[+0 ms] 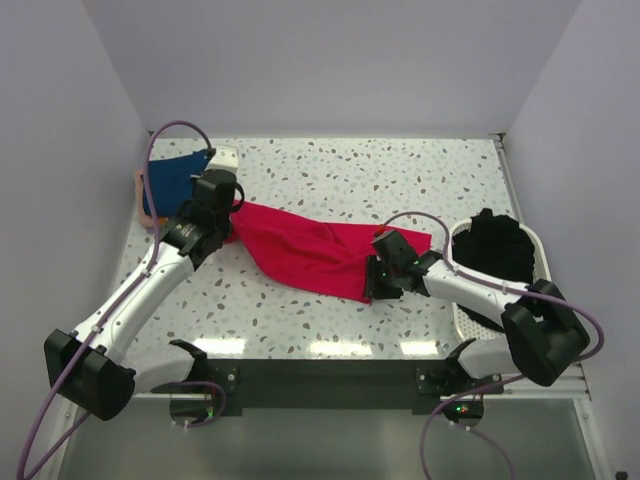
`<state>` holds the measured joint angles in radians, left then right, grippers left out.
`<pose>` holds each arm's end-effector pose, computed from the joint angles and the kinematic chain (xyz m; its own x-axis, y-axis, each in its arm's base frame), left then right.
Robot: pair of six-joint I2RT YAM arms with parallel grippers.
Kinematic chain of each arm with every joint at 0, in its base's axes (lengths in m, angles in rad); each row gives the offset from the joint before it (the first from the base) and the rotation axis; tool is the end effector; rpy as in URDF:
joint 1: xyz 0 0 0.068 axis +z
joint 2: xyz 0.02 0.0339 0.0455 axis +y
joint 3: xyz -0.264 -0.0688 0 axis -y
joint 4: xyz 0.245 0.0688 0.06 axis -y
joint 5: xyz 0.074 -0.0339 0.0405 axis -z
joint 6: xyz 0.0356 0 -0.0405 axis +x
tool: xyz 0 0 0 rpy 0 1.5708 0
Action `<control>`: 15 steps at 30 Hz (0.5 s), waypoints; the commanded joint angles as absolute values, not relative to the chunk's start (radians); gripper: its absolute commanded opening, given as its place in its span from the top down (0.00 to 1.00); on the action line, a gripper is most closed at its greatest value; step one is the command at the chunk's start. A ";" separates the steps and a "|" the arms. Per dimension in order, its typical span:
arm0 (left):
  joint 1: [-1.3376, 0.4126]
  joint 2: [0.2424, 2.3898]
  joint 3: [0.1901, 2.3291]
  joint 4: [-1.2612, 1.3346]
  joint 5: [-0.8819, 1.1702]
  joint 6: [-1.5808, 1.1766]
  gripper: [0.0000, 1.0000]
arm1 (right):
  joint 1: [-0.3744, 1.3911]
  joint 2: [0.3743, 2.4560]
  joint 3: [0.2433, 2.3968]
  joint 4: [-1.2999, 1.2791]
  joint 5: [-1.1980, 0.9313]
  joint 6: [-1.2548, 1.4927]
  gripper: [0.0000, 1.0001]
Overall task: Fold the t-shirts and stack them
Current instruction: Flatten the tshirt out
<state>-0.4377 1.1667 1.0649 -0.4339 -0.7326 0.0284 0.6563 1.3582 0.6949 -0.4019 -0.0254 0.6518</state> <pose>0.2387 -0.0854 0.3397 -0.4680 0.2423 -0.8499 -0.1926 0.9106 0.3657 0.1954 0.1517 0.1721 -0.9270 0.0515 -0.3716 -0.0722 0.9475 0.3115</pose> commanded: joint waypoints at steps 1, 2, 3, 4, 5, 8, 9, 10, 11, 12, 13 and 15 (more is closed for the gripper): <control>-0.426 1.160 1.062 -0.379 -0.735 0.032 1.00 | 0.666 1.373 0.684 -0.344 -0.029 0.669 0.59; -0.425 1.158 1.062 -0.379 -0.735 0.032 1.00 | 0.667 1.376 0.678 -0.341 -0.026 0.670 0.59; -0.423 1.155 1.060 -0.379 -0.735 0.034 1.00 | 0.667 1.381 0.675 -0.339 -0.025 0.672 0.59; -0.422 1.155 1.060 -0.379 -0.735 0.032 1.00 | 0.667 1.384 0.672 -0.330 -0.025 0.673 0.59; -0.420 1.154 1.060 -0.379 -0.735 0.035 1.00 | 0.667 1.390 0.667 -0.328 -0.025 0.673 0.59; -0.419 1.155 1.062 -0.380 -0.735 0.038 1.00 | 0.669 1.404 0.660 -0.318 -0.032 0.681 0.59; -0.417 1.152 1.062 -0.382 -0.735 0.040 1.00 | 0.670 1.405 0.658 -0.314 -0.031 0.683 0.59; -0.417 1.151 1.062 -0.380 -0.736 0.040 1.00 | 0.670 1.408 0.658 -0.311 -0.029 0.684 0.59; -0.416 1.149 1.062 -0.380 -0.736 0.040 1.00 | 0.672 1.411 0.657 -0.311 -0.025 0.684 0.59; -0.416 1.147 1.062 -0.382 -0.738 0.043 1.00 | 0.673 1.416 0.654 -0.305 -0.020 0.683 0.59; -0.414 1.146 1.062 -0.379 -0.738 0.043 1.00 | 0.673 1.419 0.653 -0.301 -0.017 0.681 0.59; -0.413 1.146 1.062 -0.379 -0.736 0.046 1.00 | 0.673 1.431 0.650 -0.288 -0.021 0.678 0.59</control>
